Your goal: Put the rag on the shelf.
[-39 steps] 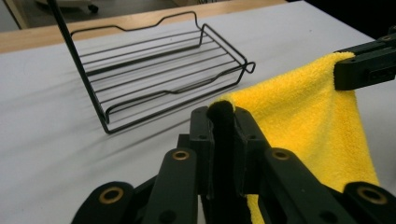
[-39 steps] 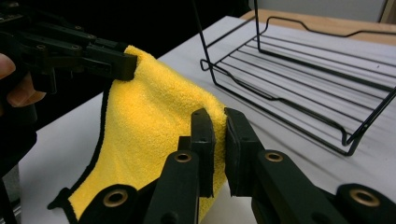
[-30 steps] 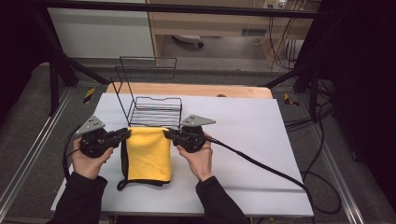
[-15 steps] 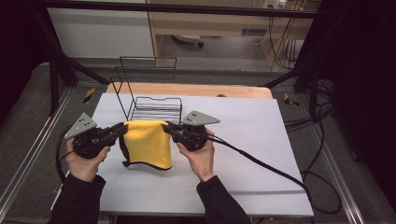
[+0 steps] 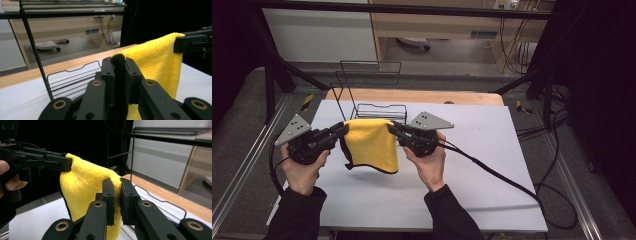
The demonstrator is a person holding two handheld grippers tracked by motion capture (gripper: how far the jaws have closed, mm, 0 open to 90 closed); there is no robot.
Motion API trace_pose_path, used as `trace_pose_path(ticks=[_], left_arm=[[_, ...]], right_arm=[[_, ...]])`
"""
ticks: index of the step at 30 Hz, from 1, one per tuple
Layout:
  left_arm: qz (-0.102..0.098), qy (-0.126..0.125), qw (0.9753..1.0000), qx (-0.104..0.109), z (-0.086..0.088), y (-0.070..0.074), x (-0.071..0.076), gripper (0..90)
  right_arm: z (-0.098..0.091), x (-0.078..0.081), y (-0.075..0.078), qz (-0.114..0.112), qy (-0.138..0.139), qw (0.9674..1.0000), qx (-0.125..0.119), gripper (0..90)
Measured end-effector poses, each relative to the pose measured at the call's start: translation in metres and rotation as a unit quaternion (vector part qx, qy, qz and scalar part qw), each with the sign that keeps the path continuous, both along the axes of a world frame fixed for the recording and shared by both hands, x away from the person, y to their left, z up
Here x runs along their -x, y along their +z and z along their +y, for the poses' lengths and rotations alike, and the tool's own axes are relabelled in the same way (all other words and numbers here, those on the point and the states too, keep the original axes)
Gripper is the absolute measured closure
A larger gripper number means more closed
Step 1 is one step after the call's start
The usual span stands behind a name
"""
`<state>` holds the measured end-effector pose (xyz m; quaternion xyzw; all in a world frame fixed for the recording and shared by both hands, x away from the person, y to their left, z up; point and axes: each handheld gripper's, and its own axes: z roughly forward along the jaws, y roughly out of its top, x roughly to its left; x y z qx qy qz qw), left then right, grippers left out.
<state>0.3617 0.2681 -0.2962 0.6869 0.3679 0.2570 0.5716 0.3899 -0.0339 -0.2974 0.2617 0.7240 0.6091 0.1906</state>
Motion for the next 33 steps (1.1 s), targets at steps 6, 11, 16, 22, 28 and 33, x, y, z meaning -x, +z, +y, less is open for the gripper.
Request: trace_pose_path(ticks=[6,11,16,22,28,33], left_arm=[[-0.018,0.004,0.9998,0.011,-0.003,0.008,-0.001,80.0],[-0.031,0.004,0.9992,0.024,-0.006,0.016,-0.002,80.0],[-0.053,0.011,0.9979,0.035,-0.007,0.026,-0.004,80.0],[-0.072,0.016,0.9961,0.048,-0.007,0.036,-0.006,80.0],[-0.082,0.023,0.9946,0.06,-0.008,0.045,-0.01,80.0],[-0.094,0.026,0.9927,0.071,-0.009,0.055,-0.014,80.0]], right_arm=[[-0.004,0.001,0.013,-0.02,-0.008,0.9997,-0.008,83.7],[-0.005,0.002,0.022,-0.034,-0.013,0.9993,-0.011,83.6],[-0.006,0.002,0.033,-0.05,-0.02,0.9984,-0.019,83.7],[-0.004,0.0,0.046,-0.068,-0.025,0.997,-0.029,83.7],[-0.002,-0.002,0.057,-0.084,-0.031,0.9954,-0.034,83.7],[-0.001,-0.004,0.067,-0.093,-0.035,0.9942,-0.04,83.7]])
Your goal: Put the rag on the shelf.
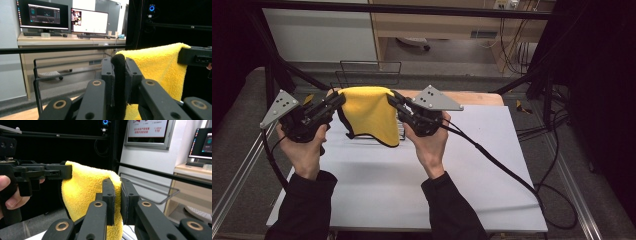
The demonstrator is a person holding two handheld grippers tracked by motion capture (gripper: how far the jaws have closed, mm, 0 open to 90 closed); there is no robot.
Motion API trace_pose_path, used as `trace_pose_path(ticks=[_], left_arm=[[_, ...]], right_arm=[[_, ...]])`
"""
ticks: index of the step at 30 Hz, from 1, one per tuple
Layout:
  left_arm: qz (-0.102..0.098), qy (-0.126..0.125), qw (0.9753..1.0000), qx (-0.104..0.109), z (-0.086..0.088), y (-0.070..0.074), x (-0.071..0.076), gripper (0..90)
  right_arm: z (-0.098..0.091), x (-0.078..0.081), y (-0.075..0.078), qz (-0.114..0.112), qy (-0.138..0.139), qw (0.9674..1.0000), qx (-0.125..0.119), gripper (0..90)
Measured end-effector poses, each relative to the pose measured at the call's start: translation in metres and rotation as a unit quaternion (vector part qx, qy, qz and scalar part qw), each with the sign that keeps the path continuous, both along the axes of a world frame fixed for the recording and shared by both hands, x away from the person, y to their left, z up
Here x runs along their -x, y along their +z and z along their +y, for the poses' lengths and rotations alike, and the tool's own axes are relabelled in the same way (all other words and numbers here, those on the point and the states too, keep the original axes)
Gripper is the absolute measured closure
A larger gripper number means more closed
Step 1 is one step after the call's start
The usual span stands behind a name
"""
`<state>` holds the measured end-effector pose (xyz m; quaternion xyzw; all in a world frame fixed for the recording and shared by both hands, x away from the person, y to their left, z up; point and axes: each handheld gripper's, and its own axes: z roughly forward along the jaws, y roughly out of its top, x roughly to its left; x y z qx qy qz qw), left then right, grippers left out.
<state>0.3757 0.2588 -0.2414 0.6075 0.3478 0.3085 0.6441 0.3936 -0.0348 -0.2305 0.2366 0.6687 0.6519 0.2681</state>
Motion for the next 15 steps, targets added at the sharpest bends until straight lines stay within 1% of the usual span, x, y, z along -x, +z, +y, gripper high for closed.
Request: trace_pose_path(ticks=[1,2,3,4,5,7,8,9,10,11,12,13,14,15], left_arm=[[-0.003,0.0,1.0,0.002,0.0,0.002,-0.001,80.0],[-0.004,0.001,1.0,0.002,-0.001,0.005,-0.001,80.0],[-0.009,0.002,0.9999,0.005,-0.001,0.01,-0.002,80.0],[-0.009,0.002,0.9999,0.005,-0.001,0.01,-0.002,80.0],[-0.012,0.004,0.9999,0.004,-0.002,0.012,-0.002,80.0],[-0.017,0.005,0.9998,0.006,-0.002,0.017,-0.003,80.0],[-0.02,0.006,0.9998,0.006,-0.003,0.02,-0.003,80.0],[-0.022,0.006,0.9997,0.007,-0.002,0.022,-0.003,80.0],[-0.025,0.007,0.9996,0.009,-0.002,0.024,-0.003,80.0],[-0.029,0.008,0.9995,0.011,-0.002,0.026,-0.003,80.0],[-0.031,0.008,0.9994,0.012,-0.002,0.028,-0.004,80.0],[-0.034,0.009,0.9993,0.013,-0.001,0.03,-0.004,80.0],[-0.035,0.009,0.9992,0.016,-0.001,0.032,-0.005,80.0],[-0.036,0.01,0.9991,0.019,0.0,0.033,-0.006,80.0]], right_arm=[[0.0,0.0,0.005,-0.005,-0.002,1.0,-0.002,83.7],[0.0,0.0,0.005,-0.005,-0.002,1.0,-0.002,83.7],[0.0,0.0,0.01,-0.012,-0.004,0.9999,-0.003,83.6],[0.0,0.0,0.01,-0.012,-0.004,0.9999,-0.003,83.6],[0.0,0.0,0.015,-0.015,-0.006,0.9999,-0.005,83.7],[0.0,-0.001,0.02,-0.021,-0.007,0.9997,-0.006,83.7],[0.0,-0.001,0.02,-0.021,-0.007,0.9997,-0.006,83.7],[0.001,-0.002,0.025,-0.025,-0.009,0.9996,-0.007,83.7],[0.001,-0.002,0.025,-0.025,-0.009,0.9996,-0.007,83.7],[0.002,-0.002,0.03,-0.03,-0.01,0.9995,-0.009,83.7],[0.002,-0.002,0.03,-0.03,-0.01,0.9995,-0.009,83.7],[0.003,-0.003,0.034,-0.034,-0.01,0.9993,-0.011,83.7],[0.003,-0.003,0.034,-0.034,-0.01,0.9993,-0.011,83.7],[0.005,-0.003,0.039,-0.04,-0.011,0.9991,-0.01,83.7]])
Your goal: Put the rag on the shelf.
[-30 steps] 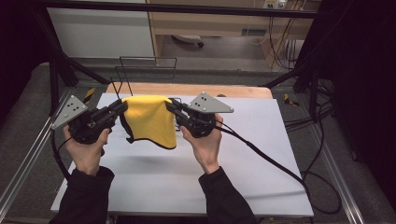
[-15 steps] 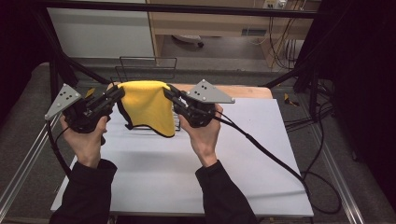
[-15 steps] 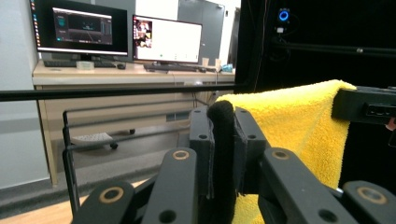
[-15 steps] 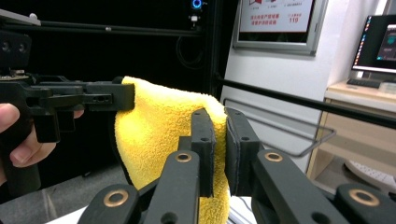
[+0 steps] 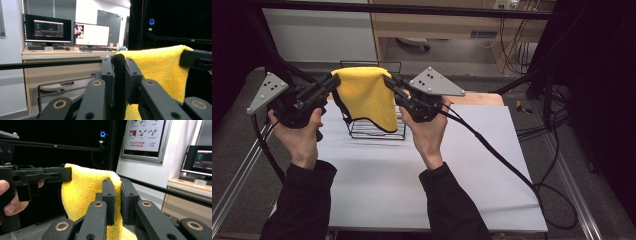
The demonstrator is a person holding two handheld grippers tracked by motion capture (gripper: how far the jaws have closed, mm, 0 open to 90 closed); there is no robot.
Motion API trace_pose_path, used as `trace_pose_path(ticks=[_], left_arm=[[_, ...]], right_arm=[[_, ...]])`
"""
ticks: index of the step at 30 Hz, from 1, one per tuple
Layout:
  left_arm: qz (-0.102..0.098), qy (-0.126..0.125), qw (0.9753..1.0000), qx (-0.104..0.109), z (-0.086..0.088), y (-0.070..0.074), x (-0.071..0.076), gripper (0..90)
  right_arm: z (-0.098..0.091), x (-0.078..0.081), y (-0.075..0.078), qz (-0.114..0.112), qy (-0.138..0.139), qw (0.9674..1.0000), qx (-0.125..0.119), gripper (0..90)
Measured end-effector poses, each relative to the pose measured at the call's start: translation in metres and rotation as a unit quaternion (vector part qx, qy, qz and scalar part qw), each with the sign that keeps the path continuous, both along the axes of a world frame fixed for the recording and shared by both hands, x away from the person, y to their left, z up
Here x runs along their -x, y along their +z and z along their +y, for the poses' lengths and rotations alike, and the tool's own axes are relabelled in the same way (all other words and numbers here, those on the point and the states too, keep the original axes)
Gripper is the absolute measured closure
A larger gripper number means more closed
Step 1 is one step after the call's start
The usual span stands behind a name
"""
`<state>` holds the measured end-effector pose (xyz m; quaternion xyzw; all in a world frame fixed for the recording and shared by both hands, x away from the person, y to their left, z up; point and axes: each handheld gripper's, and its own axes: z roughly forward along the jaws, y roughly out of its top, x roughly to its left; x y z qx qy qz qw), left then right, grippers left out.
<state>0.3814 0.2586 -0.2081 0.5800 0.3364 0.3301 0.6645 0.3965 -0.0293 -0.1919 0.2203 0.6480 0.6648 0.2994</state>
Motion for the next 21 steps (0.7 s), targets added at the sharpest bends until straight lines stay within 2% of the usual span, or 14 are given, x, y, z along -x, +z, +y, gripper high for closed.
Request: trace_pose_path(ticks=[6,14,21], left_arm=[[-0.008,0.005,0.9999,0.008,0.004,0.011,-0.004,80.0],[-0.02,0.011,0.9997,-0.001,0.003,0.03,-0.01,80.0],[-0.025,0.018,0.9995,0.002,0.003,0.039,-0.017,80.0]], right_arm=[[0.005,-0.005,0.01,-0.007,-0.004,1.0,-0.001,83.7],[0.007,-0.016,0.024,-0.013,-0.008,0.9998,-0.009,83.7],[0.011,-0.025,0.036,-0.022,-0.014,0.9996,-0.012,83.7]])
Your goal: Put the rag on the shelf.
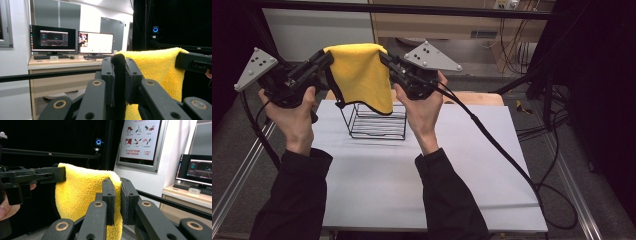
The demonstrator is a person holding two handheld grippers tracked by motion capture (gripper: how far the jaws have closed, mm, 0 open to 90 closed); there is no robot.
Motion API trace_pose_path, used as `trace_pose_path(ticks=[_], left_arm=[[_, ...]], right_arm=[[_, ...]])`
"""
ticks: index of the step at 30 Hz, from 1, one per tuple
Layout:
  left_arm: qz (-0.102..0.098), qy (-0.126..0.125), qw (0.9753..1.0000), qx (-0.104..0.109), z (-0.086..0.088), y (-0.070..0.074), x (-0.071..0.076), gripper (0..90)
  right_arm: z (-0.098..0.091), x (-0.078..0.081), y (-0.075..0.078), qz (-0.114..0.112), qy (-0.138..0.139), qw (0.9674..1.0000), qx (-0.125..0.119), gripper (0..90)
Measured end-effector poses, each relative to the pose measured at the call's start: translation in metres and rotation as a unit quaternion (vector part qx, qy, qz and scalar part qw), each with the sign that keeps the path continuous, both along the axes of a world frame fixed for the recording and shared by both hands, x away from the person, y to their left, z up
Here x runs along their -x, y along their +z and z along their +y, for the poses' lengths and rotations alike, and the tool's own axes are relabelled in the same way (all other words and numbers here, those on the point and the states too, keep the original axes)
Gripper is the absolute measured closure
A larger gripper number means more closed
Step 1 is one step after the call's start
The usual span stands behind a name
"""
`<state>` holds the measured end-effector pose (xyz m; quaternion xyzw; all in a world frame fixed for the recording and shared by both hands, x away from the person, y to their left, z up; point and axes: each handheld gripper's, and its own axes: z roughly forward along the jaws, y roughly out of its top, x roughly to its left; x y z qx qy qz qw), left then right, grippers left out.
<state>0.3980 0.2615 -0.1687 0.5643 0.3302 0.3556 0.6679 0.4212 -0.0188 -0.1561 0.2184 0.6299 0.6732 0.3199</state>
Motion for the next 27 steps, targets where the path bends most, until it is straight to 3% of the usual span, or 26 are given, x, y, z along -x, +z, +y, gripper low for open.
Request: trace_pose_path(ticks=[13,27], left_arm=[[-0.006,0.005,0.9999,0.01,0.005,0.021,-0.015,80.0],[-0.011,0.013,0.9999,0.003,0.005,0.04,-0.032,80.0]], right_arm=[[0.007,-0.013,0.023,-0.012,-0.003,0.9999,0.0,83.7],[0.01,-0.029,0.038,-0.022,-0.012,0.9997,0.003,83.6]])
